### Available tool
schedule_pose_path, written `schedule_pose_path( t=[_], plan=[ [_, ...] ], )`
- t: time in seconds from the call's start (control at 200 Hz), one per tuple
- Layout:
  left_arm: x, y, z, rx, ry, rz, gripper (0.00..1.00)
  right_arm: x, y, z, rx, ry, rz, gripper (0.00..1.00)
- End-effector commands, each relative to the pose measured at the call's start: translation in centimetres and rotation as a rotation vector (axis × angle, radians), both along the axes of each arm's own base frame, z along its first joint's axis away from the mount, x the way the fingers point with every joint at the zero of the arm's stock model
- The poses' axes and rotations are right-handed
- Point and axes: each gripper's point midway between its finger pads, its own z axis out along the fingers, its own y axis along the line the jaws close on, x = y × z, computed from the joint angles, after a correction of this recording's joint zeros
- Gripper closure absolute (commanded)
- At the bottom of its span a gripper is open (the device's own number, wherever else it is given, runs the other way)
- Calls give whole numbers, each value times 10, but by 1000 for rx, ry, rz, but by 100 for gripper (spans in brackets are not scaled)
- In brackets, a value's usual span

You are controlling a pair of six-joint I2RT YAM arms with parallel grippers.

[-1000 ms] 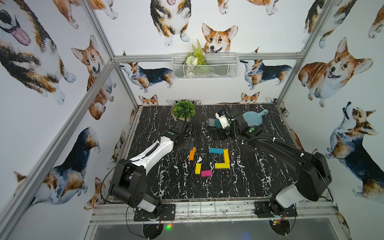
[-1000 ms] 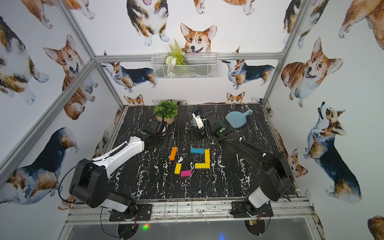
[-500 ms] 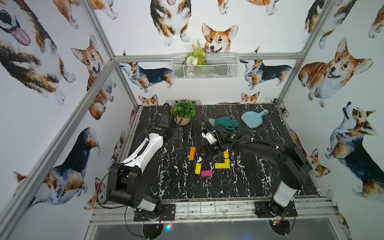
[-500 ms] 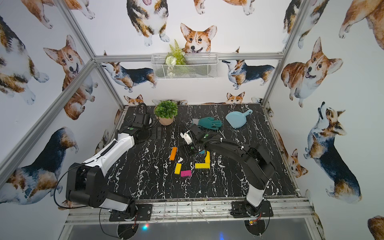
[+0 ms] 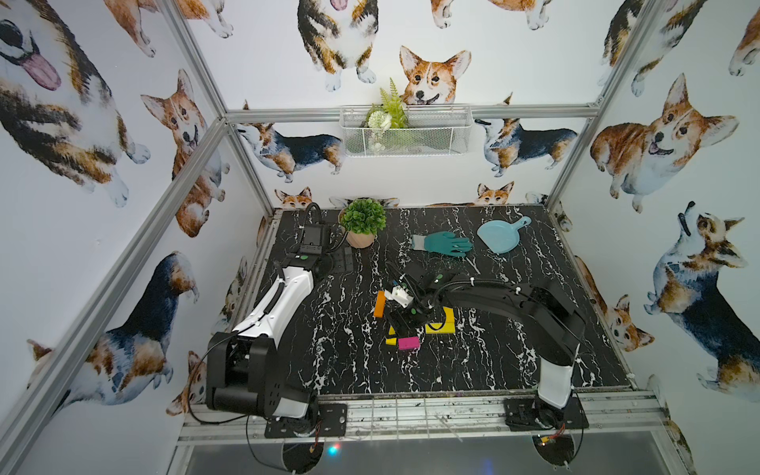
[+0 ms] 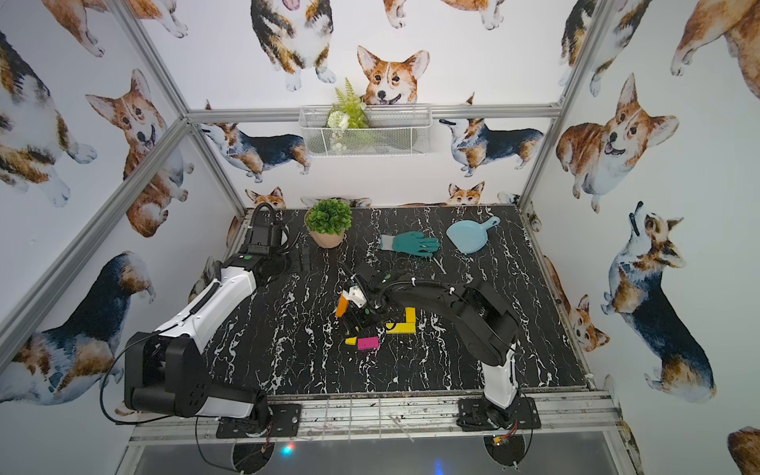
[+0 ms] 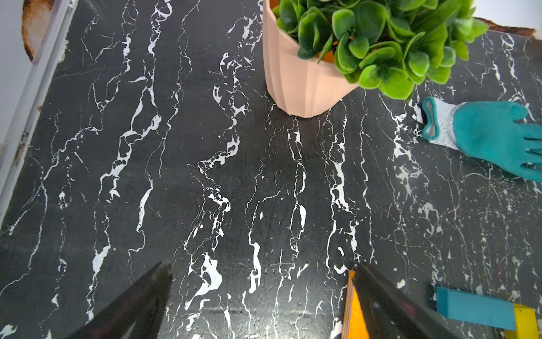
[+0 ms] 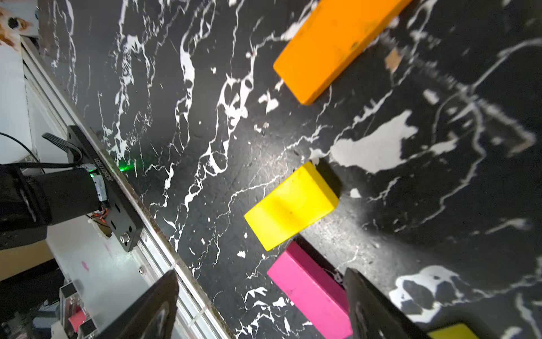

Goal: Assemble the letter p with building blocks
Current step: Adjust the building block at the center of the board.

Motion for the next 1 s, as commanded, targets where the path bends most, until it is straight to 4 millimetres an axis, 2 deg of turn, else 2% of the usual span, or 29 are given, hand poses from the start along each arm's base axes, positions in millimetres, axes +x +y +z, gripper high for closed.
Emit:
schedule_pose_path(
  t=[0.0,0.455,0.776,0.931,0.996],
  plan=[
    [3,-3,3,-26,-20,-3,0,-13,-11,-5,-41,60,-1,10],
    [5,-5,-5,-52,-32,6,0,-29,-12,-20,-77,151,50,11],
    [6,-5,-8,-53,-29,4,0,-53,-6,-14,-90,184,131,11],
    [5,-5,-8,-53,-28,4,0,-53,-4,-11,-93,184,128,11],
    [5,-5,-7,-52,-31,2,0,-47,-2,-9,-95,161,116,11]
  ],
)
